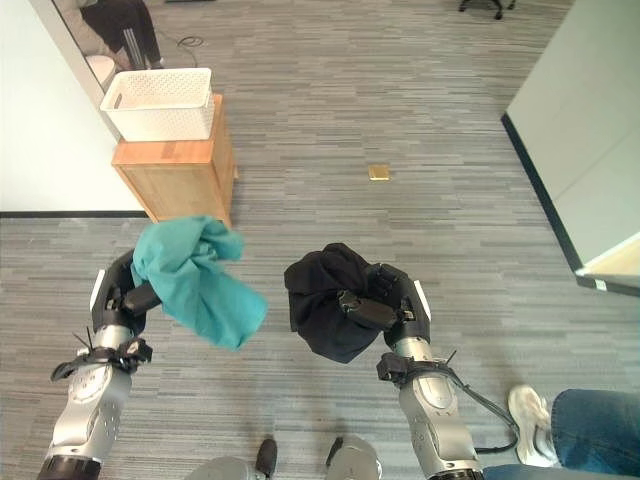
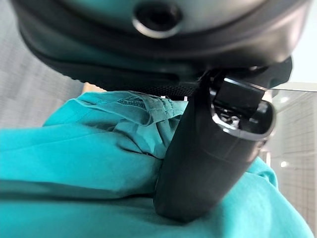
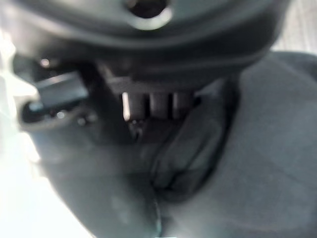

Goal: Pick up bed clothes into laundry basket.

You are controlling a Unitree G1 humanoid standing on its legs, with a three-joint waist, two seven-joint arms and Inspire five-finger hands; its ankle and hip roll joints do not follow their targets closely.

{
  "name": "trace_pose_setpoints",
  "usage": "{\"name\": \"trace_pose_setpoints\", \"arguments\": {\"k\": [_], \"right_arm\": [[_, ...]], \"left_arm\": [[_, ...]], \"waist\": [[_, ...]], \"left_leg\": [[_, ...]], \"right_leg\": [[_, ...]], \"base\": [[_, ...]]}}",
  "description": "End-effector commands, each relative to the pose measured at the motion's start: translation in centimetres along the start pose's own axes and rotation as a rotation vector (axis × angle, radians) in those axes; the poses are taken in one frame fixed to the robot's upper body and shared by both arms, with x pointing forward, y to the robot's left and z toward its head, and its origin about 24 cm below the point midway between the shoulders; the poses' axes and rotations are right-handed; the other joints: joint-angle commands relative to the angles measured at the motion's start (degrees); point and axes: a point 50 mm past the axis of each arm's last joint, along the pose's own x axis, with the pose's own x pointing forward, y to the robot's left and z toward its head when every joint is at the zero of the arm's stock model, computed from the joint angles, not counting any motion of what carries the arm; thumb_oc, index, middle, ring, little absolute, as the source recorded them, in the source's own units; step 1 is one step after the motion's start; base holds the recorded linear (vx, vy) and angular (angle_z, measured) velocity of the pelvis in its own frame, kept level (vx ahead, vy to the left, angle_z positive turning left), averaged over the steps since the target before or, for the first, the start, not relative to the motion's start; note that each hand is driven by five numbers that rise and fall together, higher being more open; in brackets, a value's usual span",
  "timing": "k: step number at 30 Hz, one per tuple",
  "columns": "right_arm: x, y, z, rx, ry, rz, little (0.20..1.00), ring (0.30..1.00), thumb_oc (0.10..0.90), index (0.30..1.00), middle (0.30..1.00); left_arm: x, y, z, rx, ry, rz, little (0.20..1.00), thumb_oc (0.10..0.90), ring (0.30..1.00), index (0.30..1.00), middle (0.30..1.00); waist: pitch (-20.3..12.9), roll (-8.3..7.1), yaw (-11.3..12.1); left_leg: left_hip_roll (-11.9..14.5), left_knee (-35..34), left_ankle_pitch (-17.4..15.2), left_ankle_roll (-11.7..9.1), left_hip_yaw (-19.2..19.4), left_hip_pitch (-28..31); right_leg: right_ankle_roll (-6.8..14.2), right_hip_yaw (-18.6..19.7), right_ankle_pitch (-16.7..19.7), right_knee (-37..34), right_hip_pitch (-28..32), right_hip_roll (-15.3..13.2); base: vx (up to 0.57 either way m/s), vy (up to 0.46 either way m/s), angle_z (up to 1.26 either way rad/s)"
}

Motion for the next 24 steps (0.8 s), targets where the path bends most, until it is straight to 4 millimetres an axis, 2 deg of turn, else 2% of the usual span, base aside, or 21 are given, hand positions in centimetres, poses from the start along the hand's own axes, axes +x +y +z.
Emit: {"name": "trace_pose_setpoints", "arguments": {"k": [1, 3, 4, 5, 6, 8, 10, 11, 12, 13, 14, 15, 16, 17, 18, 19, 20, 21, 22, 23, 24], "right_arm": [[1.6, 0.8, 4.0, 0.057, -0.235, 0.027, 0.3, 0.3, 0.4, 0.3, 0.3], [0.9, -0.4, 3.6, 0.041, -0.222, -0.019, 0.3, 0.3, 0.4, 0.3, 0.3], [0.8, -0.5, 3.6, 0.041, -0.222, -0.02, 0.3, 0.3, 0.4, 0.3, 0.3], [0.7, -0.9, 3.6, 0.037, -0.217, -0.033, 0.3, 0.3, 0.4, 0.3, 0.3], [0.7, -0.9, 3.6, 0.036, -0.217, -0.032, 0.3, 0.3, 0.4, 0.3, 0.3], [0.6, -1.3, 3.5, 0.032, -0.207, -0.038, 0.3, 0.3, 0.4, 0.3, 0.3], [0.9, -1.4, 3.7, 0.008, -0.199, -0.02, 0.3, 0.3, 0.4, 0.3, 0.3], [1.0, -1.5, 4.0, -0.001, -0.207, -0.01, 0.3, 0.3, 0.4, 0.3, 0.3], [1.1, -1.5, 4.0, -0.001, -0.207, -0.01, 0.3, 0.3, 0.4, 0.3, 0.3], [1.3, -1.9, 4.8, -0.011, -0.233, -0.014, 0.3, 0.3, 0.4, 0.3, 0.3], [1.3, -1.9, 4.8, -0.011, -0.233, -0.014, 0.3, 0.3, 0.4, 0.3, 0.3], [1.4, -2.1, 5.0, -0.016, -0.239, -0.026, 0.3, 0.3, 0.4, 0.3, 0.3], [1.5, -2.2, 5.3, -0.019, -0.252, -0.029, 0.3, 0.3, 0.4, 0.3, 0.3], [1.6, -2.5, 5.7, -0.047, -0.256, -0.046, 0.3, 0.3, 0.4, 0.3, 0.3], [1.6, -2.6, 5.7, -0.049, -0.256, -0.047, 0.3, 0.3, 0.4, 0.3, 0.3], [1.5, -2.6, 6.2, -0.052, -0.277, -0.052, 0.3, 0.3, 0.4, 0.3, 0.3], [1.5, -2.7, 6.2, -0.052, -0.276, -0.055, 0.3, 0.3, 0.4, 0.3, 0.3], [1.2, -2.8, 6.1, -0.048, -0.282, -0.063, 0.3, 0.3, 0.4, 0.3, 0.3], [1.0, -2.7, 6.0, -0.061, -0.283, -0.064, 0.3, 0.3, 0.4, 0.3, 0.3], [0.8, -2.8, 5.7, -0.07, -0.271, -0.074, 0.3, 0.3, 0.4, 0.3, 0.3], [0.6, -3.0, 5.2, -0.077, -0.247, -0.086, 0.3, 0.3, 0.4, 0.3, 0.3]], "left_arm": [[0.1, 0.5, 4.7, 0.055, -0.229, -0.068, 0.3, 0.4, 0.3, 0.3, 0.3], [0.5, 0.1, 5.0, 0.076, -0.246, -0.091, 0.3, 0.4, 0.3, 0.3, 0.3], [0.5, 0.0, 4.9, 0.076, -0.246, -0.092, 0.3, 0.4, 0.3, 0.3, 0.3], [0.6, 0.0, 4.9, 0.09, -0.242, -0.098, 0.3, 0.4, 0.3, 0.3, 0.3], [0.6, 0.0, 4.9, 0.089, -0.242, -0.098, 0.3, 0.4, 0.3, 0.3, 0.3], [0.6, -0.3, 4.5, 0.086, -0.227, -0.103, 0.3, 0.4, 0.3, 0.3, 0.3], [0.1, 0.0, 3.8, 0.078, -0.202, -0.091, 0.3, 0.4, 0.3, 0.3, 0.3], [0.0, 0.0, 3.7, 0.071, -0.196, -0.091, 0.3, 0.4, 0.3, 0.3, 0.3], [0.0, 0.0, 3.7, 0.07, -0.196, -0.091, 0.3, 0.4, 0.3, 0.3, 0.3], [0.2, -0.7, 3.4, 0.056, -0.179, -0.114, 0.3, 0.4, 0.3, 0.3, 0.3], [0.2, -0.7, 3.4, 0.056, -0.179, -0.114, 0.3, 0.4, 0.3, 0.3, 0.3], [0.3, -1.1, 3.6, 0.052, -0.186, -0.135, 0.3, 0.4, 0.3, 0.3, 0.3], [0.4, -1.3, 3.8, 0.052, -0.194, -0.145, 0.3, 0.4, 0.3, 0.3, 0.3], [0.7, -1.8, 4.0, 0.035, -0.199, -0.167, 0.3, 0.4, 0.3, 0.3, 0.3], [0.7, -1.9, 4.0, 0.034, -0.199, -0.168, 0.3, 0.4, 0.3, 0.3, 0.3], [0.8, -2.3, 3.7, 0.019, -0.189, -0.177, 0.3, 0.4, 0.3, 0.3, 0.3], [0.8, -2.3, 3.6, 0.019, -0.188, -0.179, 0.3, 0.4, 0.3, 0.3, 0.3], [0.7, -2.3, 3.1, 0.015, -0.17, -0.178, 0.3, 0.4, 0.3, 0.3, 0.3], [0.5, -2.4, 2.8, 0.02, -0.159, -0.181, 0.3, 0.4, 0.3, 0.3, 0.3], [0.5, -2.6, 2.6, 0.031, -0.147, -0.194, 0.3, 0.4, 0.3, 0.3, 0.3], [0.4, -2.7, 2.5, 0.029, -0.143, -0.2, 0.3, 0.4, 0.3, 0.3, 0.3]], "waist": [[-3.5, -4.51, -0.9], [-3.7, -4.84, -3.7], [-3.7, -4.86, -4.0], [-4.3, -5.46, -5.0], [-4.2, -5.26, -5.2], [-5.1, -5.81, -5.7], [-6.7, -5.39, -6.1], [-6.8, -4.93, -5.7], [-6.9, -4.76, -5.9], [-5.8, -5.16, -5.2], [-5.9, -5.01, -5.3], [-4.9, -5.94, -4.5], [-3.8, -6.82, -4.0], [-2.8, -7.02, -3.2], [-2.6, -6.84, -2.9], [-2.4, -6.74, -2.1], [-2.5, -6.77, -2.1], [-2.8, -5.94, -1.6], [-3.4, -5.05, -1.0], [-3.9, -4.37, -1.5], [-4.0, -3.91, -1.6]], "left_leg": [[3.1, -2.4, -8.8, -4.7, 0.8, 1.0], [4.1, -2.2, -12.3, -5.8, -4.4, 4.2], [4.1, -1.9, -12.2, -5.9, -4.7, 3.8], [5.1, -1.6, -14.3, -6.9, -7.3, 6.5], [5.3, -1.5, -14.5, -6.9, -7.5, 6.6], [6.9, -0.2, -15.3, -7.9, -9.6, 7.6], [10.9, 4.0, -12.3, -9.5, -11.3, 8.2], [12.3, 7.0, -8.3, -10.1, -11.5, 7.1], [12.5, 7.1, -8.4, -10.2, -11.7, 7.0], [14.5, 18.5, 1.7, -9.9, -7.9, 0.0], [14.6, 18.7, 1.2, -9.7, -8.0, -0.1], [13.9, 24.0, 2.7, -9.2, -7.0, -3.9], [13.3, 27.7, 1.9, -8.9, -4.8, -7.2], [12.8, 25.6, 0.3, -9.3, 1.3, -11.3], [12.9, 25.8, -0.1, -9.3, 1.5, -11.0], [9.9, 21.9, -3.1, -9.7, 8.2, -15.5], [9.7, 22.2, -3.6, -9.5, 8.2, -15.4], [7.0, 16.7, -4.5, -8.4, 11.0, -16.1], [5.4, 11.8, -3.9, -7.8, 10.8, -15.4], [6.1, 9.4, -4.1, -6.9, 13.5, -13.4], [5.7, 7.5, -3.8, -7.1, 12.5, -11.6]], "right_leg": [[5.2, 8.6, 12.0, -15.8, 4.4, -1.0], [7.7, 14.9, 15.4, -22.4, 2.0, -0.6], [7.6, 14.6, 15.8, -22.5, 2.1, -0.7], [8.6, 15.5, 16.7, -22.2, 1.0, -1.2], [8.5, 15.2, 16.6, -22.2, 1.3, -1.1], [8.3, 16.1, 16.9, -20.2, 2.4, -1.7], [7.1, 15.7, 14.9, -13.8, 1.8, 0.7], [6.0, 14.4, 13.4, -12.8, 2.5, 1.5], [5.9, 14.2, 13.2, -12.7, 2.4, 1.6], [3.2, 11.0, 11.0, -13.2, 6.4, 1.9], [3.4, 10.9, 10.6, -13.3, 6.5, 1.9], [2.2, 10.0, 10.1, -14.0, 8.7, 1.8], [1.4, 8.9, 9.7, -14.6, 10.3, 1.6], [0.8, 6.7, 8.2, -16.2, 13.4, 1.8], [0.8, 6.8, 8.2, -16.4, 13.8, 1.9], [0.8, 3.8, 7.6, -18.2, 16.2, 1.5], [1.0, 3.6, 7.4, -18.5, 16.5, 1.3], [1.0, 2.7, 6.9, -19.0, 17.4, 2.2], [1.3, 2.1, 6.6, -18.8, 17.6, 3.2], [1.4, 1.0, 6.3, -18.1, 17.4, 3.6], [1.4, 0.5, 6.0, -18.0, 17.7, 3.6]], "base": [[0.61, -0.182, 0.93], [0.65, -0.219, 0.98], [0.51, -0.26, 1.19], [0.32, -0.189, 1.33], [0.5, -0.303, 1.22], [0.4, -0.299, 0.74], [0.48, -0.418, 0.51], [0.23, -0.222, 0.39], [0.31, -0.355, 0.45], [0.23, -0.234, 0.3], [0.32, -0.364, 0.48], [0.18, -0.282, 0.49], [0.29, -0.525, 0.42], [0.21, -0.384, 0.25], [0.28, -0.427, 0.22], [0.17, -0.179, 0.21], [0.24, -0.237, 0.47], [0.17, -0.051, 0.55], [0.18, -0.109, 0.75], [0.14, -0.041, 0.59], [0.11, -0.001, 0.57]]}}
